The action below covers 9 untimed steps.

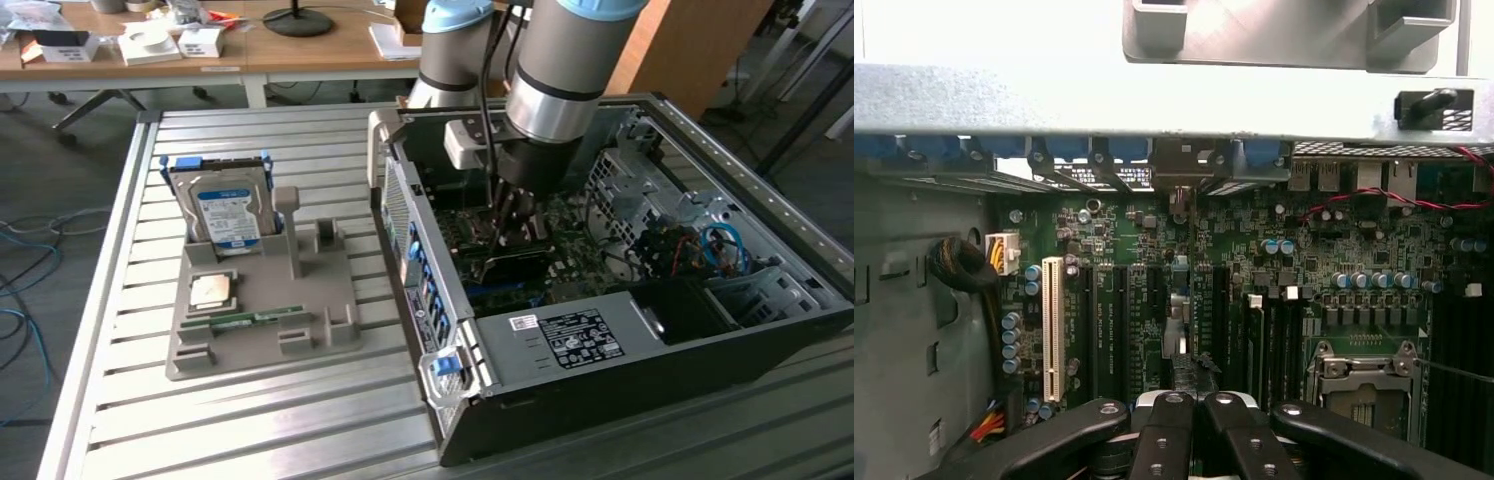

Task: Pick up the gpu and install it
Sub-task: 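Press down on the gpu until it lock into place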

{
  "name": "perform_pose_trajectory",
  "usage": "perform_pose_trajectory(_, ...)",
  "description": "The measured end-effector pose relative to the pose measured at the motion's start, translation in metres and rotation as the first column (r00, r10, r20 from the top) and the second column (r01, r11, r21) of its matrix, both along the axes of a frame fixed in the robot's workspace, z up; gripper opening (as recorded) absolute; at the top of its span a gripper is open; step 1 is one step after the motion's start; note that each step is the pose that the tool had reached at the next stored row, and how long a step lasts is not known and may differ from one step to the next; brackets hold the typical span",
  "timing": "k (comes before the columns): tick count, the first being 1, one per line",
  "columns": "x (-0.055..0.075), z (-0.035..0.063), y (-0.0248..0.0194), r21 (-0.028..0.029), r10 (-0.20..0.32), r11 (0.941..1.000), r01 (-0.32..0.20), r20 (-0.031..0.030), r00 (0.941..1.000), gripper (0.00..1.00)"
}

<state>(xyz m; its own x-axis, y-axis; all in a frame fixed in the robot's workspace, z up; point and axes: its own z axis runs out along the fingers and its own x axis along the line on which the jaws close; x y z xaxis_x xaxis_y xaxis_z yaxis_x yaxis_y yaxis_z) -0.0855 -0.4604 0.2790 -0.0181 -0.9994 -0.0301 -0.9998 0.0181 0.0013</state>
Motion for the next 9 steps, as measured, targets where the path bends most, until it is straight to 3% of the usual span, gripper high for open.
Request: perform_pose_trajectory(9,-0.0001,-0.004,0.0004,0.0,0.0,1.0,0.0,-0.0001,1.0,0.11)
